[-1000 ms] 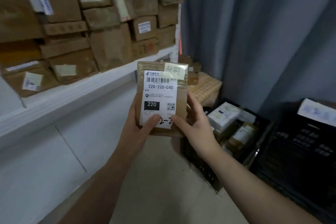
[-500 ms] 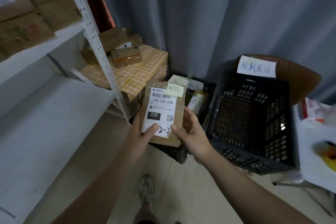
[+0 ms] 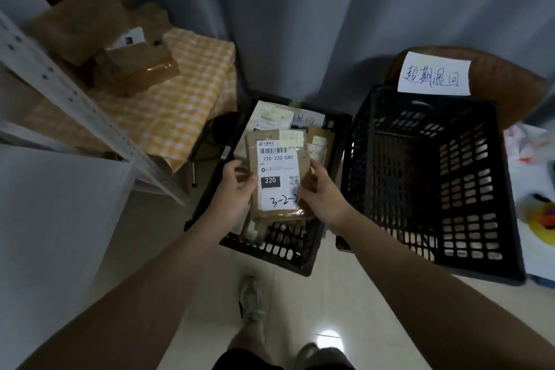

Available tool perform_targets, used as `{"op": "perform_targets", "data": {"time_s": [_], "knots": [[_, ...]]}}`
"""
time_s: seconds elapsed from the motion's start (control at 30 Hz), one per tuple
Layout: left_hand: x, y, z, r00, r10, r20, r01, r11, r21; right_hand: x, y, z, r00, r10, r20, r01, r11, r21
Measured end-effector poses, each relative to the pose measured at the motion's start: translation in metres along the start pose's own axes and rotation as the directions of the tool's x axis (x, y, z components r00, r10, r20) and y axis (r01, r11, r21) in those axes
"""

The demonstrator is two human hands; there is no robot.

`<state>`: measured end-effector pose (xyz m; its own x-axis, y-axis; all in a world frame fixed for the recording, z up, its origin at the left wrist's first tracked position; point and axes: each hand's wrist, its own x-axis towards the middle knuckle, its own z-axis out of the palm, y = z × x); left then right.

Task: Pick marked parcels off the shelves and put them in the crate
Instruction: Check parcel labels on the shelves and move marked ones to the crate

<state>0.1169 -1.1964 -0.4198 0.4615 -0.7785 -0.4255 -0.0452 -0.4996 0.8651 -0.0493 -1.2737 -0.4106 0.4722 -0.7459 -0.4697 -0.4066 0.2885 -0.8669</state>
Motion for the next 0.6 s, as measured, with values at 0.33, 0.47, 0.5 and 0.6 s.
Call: {"op": "perform_targets", "data": {"time_s": [0.33,0.47,0.5,0.6], "knots": [[0.073,-0.079,0.014,0.975,-0.165,0.148,0.131,0.968,0.216,0.060,0.084,0.042,0.971,0.214,-0.103,-0.229,0.731,-0.642],[0.084,-0.105,0.022,0.959,-0.220,0.179,0.179,0.959,0.220,0.075,0.118,0.054,0.993,0.097,-0.065,-0.101,0.432,-0.896],[0.087,-0.113,0.023,0.954,-0.233,0.188,0.187,0.954,0.233,0.080,0.126,0.054,0.997,0.064,-0.038,-0.060,0.380,-0.923],[0.094,-0.132,0.023,0.949,-0.221,0.225,0.107,0.896,0.430,0.094,0.142,0.046,0.997,0.036,0.062,0.050,0.263,-0.964]]}}
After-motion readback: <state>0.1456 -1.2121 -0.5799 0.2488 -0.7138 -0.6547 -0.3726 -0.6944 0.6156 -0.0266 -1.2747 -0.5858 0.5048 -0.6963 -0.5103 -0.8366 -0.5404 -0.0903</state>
